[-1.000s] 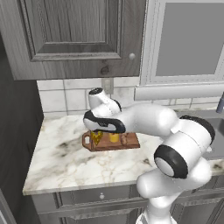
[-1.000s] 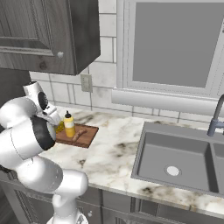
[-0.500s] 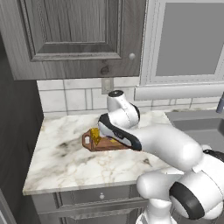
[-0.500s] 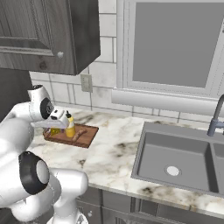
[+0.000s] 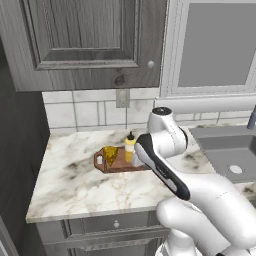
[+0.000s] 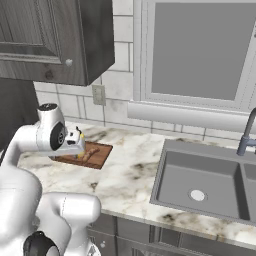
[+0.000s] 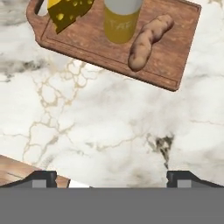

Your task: Retrieve the reheated potato from the microwave, then place the potato, cheese, and condiment on the cutting board.

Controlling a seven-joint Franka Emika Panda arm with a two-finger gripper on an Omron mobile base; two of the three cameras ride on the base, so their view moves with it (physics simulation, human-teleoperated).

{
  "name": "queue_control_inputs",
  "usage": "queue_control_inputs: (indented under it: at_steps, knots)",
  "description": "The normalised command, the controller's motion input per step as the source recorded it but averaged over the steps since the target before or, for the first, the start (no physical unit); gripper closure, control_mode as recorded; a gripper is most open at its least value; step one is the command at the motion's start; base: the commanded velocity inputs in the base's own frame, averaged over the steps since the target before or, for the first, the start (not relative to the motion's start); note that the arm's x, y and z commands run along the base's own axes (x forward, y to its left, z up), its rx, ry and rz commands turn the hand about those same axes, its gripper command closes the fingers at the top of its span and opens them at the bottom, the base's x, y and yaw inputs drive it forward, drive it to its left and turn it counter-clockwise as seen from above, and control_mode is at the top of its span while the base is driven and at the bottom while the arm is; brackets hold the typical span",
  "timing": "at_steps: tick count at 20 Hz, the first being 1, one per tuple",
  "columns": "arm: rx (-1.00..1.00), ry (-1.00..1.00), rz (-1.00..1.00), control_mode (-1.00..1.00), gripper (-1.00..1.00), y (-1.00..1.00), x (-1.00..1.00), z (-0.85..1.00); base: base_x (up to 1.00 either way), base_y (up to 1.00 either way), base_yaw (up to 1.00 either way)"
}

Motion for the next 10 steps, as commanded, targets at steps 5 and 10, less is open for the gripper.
queue_control_inputs:
  at_steps: [5,10]
  knots:
    - [0.06,0.00,0.14,-1.00,-1.00,-0.25,-0.59,0.17,0.00,0.00,0.00]
    - [0.03,0.00,0.04,-1.00,-1.00,-0.23,-0.51,0.22,0.00,0.00,0.00]
